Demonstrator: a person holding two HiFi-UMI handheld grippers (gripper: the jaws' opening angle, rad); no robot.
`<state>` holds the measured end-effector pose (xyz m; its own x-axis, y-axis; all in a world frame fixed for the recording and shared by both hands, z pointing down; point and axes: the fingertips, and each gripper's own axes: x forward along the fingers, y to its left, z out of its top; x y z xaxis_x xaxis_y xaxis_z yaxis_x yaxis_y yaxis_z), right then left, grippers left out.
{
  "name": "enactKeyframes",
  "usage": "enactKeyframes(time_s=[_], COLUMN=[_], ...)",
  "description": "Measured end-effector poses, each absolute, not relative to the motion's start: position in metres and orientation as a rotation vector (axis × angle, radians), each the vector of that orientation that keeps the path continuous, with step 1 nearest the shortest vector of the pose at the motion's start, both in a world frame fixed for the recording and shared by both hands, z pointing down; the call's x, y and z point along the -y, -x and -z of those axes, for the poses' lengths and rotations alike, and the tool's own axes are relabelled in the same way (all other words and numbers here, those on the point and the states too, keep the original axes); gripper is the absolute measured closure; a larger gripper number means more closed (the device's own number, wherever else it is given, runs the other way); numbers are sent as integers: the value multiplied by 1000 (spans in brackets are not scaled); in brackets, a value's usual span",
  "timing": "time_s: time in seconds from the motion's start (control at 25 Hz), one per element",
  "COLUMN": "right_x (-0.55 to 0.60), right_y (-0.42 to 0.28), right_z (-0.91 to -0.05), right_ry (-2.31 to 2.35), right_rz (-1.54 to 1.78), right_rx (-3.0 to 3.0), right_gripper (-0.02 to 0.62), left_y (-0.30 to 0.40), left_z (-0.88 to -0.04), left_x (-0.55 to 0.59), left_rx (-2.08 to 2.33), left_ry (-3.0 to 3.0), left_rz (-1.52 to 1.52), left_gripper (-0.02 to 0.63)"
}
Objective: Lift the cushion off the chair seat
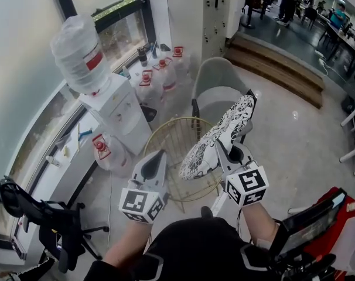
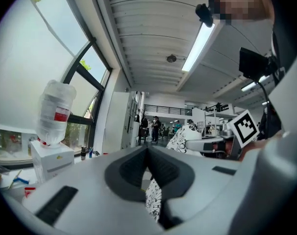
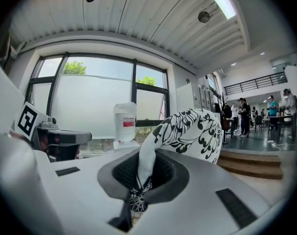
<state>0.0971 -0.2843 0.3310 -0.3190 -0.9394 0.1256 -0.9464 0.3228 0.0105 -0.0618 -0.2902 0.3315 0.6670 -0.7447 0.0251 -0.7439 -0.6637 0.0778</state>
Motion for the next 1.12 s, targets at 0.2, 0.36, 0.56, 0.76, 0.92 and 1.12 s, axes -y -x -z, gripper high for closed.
enactKeyframes(time_s=[0.2, 0.36, 0.56, 0.76, 0.92, 1.12], right_x=[283, 282, 280, 281, 280, 272], right_y=[-96, -96, -97, -96, -97, -104], right_z=[-328, -325, -323, -323, -324, -325], right_ry=[-1750, -1750, -1750, -1758, -1756, -1756], right_rz=[-97, -89, -87, -93, -99, -99], right_rx=[2466, 2475, 2480, 2479, 2475, 2475], right_gripper=[574, 574, 574, 574, 574, 574], left_y=[62, 63, 61, 63, 61, 54], left_z=[-328, -331, -333, -333, -333, -333], left_x=[293, 293, 289, 290, 288, 280], left_rx=[1264, 1267, 1263, 1258, 1252, 1250], left_ry=[-2777, -2764, -2758, -2755, -2753, -2756], left_rz=[10, 5, 8, 19, 22, 20], left_gripper=[598, 598, 598, 598, 598, 598])
